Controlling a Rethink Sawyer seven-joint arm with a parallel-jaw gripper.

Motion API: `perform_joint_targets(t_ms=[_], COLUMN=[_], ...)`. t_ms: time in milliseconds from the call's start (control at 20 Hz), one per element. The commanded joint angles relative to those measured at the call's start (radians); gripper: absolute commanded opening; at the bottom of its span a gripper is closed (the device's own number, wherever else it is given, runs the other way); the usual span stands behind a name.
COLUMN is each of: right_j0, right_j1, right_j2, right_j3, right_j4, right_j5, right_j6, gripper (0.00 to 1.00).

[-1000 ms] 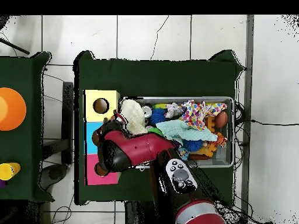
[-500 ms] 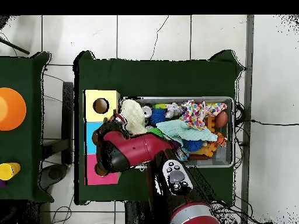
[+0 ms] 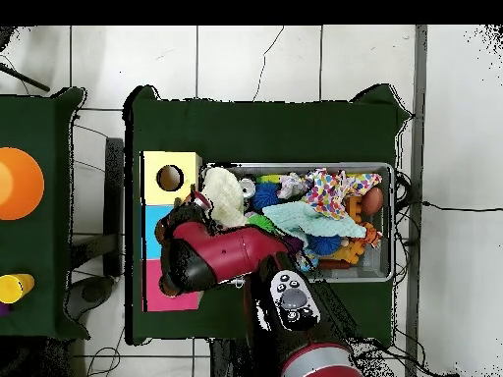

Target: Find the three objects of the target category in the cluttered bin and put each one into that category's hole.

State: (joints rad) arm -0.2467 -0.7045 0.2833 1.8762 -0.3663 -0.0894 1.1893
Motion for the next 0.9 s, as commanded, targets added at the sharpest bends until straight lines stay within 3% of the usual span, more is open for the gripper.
perform_joint_targets(t_ms=[50, 550, 900], right_j0=[0.007, 0.01, -0.036], right_j1=[0.052, 0.042, 0.02], right_j2=[-0.07, -0.061, 0.0], right_j3=[-0.017, -0.032, -0.056], right_j4=[0.003, 0.024, 0.034], right_j5=[0.028, 0.067, 0.15], right_j6=[0.176, 0.167, 0.13], gripper=[1.0, 1.0, 1.0])
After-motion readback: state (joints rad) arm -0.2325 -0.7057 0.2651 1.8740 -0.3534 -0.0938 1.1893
